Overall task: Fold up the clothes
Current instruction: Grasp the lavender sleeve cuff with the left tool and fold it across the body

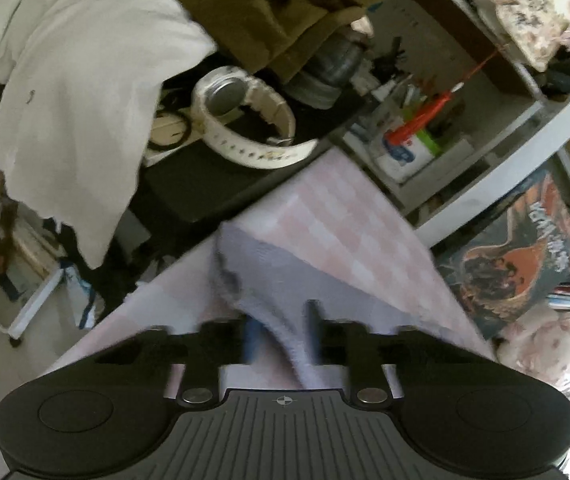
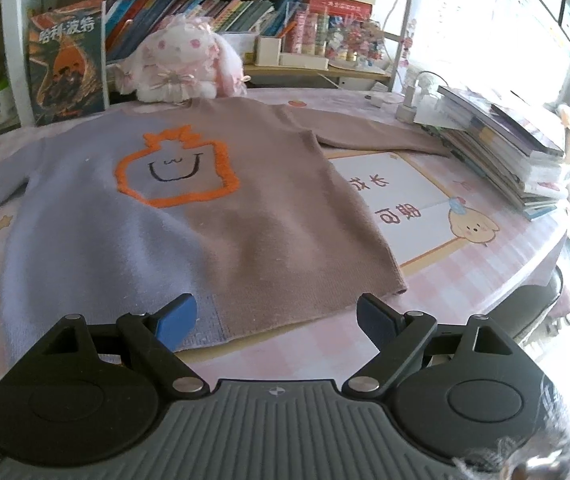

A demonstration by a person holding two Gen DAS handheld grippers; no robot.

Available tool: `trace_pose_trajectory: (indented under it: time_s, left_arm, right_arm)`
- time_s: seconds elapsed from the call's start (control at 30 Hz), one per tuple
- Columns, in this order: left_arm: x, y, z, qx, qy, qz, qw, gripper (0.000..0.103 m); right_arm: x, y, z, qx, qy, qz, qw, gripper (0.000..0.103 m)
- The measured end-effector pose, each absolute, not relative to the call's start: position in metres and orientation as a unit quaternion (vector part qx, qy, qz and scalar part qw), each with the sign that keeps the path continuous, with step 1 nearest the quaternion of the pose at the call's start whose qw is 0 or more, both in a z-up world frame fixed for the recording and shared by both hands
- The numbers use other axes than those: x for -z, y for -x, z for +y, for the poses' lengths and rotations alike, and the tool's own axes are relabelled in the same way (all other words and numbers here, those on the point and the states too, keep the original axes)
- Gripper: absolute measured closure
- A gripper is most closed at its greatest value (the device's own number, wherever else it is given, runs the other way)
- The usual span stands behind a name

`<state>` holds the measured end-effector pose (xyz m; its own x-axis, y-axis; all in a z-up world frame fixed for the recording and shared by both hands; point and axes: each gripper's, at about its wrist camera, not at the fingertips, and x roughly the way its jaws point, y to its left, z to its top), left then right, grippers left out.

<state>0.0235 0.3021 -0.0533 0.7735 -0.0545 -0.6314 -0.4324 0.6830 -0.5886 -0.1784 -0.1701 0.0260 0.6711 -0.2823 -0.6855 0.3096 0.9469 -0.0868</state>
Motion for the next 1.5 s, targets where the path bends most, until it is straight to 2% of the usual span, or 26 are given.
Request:
trace_pose_trajectory:
  time_s: [0.03,0.23,0.57,1.03,1.5]
  left_arm:
    - [0.054,-0.023,0.304,-0.11,0.387,0.318,0.858,0.099]
    - [0.05,-0.021,0.303,-0.109,0.389,0.315,0.859,0.1]
    - [-0.009,-0.019,0.249,-0.046,0.325,0.258,0.909,0.1]
    - [-0.074,-0.044,0.033,0.043,0.207,0.226,0.951,0.1]
    - [-0.071,-0.068,-0.112,0.029,0.139,0.244,0.959,0.1]
  right_arm:
    - [-0.026,0.179,-0.171,0.162,-0.019,0.371,0.914,0.016]
    - [-0.028,0.178,-0.18,0.16,-0.021,0.363,0.918,0.016]
    - [-0.023,0.164,-0.212,0.134,-0.037,0.36,0.922,0.016]
    - [-0.025,0.132,-0.287,-0.072,0.052,0.336,0.938,0.016]
    - [-0.01,0.116,-0.374,-0.155,0.033,0.365,0.917,0.016]
